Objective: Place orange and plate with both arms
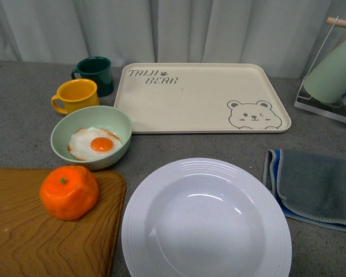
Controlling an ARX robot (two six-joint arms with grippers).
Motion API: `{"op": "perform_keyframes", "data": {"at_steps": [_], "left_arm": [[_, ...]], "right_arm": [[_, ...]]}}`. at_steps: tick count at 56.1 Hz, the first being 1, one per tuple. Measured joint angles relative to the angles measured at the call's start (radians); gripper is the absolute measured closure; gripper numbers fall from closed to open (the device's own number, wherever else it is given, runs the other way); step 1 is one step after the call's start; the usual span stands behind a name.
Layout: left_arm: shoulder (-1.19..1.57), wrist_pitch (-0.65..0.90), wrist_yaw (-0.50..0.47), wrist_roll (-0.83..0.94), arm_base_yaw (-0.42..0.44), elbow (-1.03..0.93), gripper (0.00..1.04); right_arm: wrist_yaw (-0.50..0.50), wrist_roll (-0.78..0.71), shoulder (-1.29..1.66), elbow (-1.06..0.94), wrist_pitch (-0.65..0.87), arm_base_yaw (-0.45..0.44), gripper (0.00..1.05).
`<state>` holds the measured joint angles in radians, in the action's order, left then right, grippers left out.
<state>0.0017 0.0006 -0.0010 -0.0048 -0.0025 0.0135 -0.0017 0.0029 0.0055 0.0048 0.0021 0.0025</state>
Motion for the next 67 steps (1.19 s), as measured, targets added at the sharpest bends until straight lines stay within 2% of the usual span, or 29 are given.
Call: {"op": "perform_keyframes", "data": {"at_steps": [42,44,47,49,51,55,64,67], "left_arm": [[0.000,0.000,0.000,0.000,0.000,0.000,0.07],[0.011,-0.017,-0.027,-0.013,-0.009,0.008,0.07],[0.097,-0.153,-0.171,-0.066,-0.066,0.058,0.07],[0.161,-0.173,-0.228,-0.099,-0.098,0.071,0.07],[0.245,-0.149,-0.250,-0.113,-0.142,0.074,0.07],[0.459,-0.037,-0.167,-0.165,-0.216,0.113,0.07],[1.001,0.284,-0.080,-0.206,-0.274,0.243,0.07],[1.160,0.346,-0.051,-0.211,-0.290,0.278,0.07]], "right_arm": [[0.000,0.000,0.000,0.000,0.000,0.000,0.09],[0.000,0.000,0.000,0.000,0.000,0.000,0.09],[0.000,0.000,0.000,0.000,0.000,0.000,0.09],[0.000,0.000,0.000,0.000,0.000,0.000,0.09],[0.001,0.000,-0.002,0.000,0.000,0.000,0.09],[0.000,0.000,-0.002,0.000,0.000,0.000,0.09],[0.000,0.000,-0.002,0.000,0.000,0.000,0.09],[0.000,0.000,-0.002,0.000,0.000,0.000,0.09]]}}
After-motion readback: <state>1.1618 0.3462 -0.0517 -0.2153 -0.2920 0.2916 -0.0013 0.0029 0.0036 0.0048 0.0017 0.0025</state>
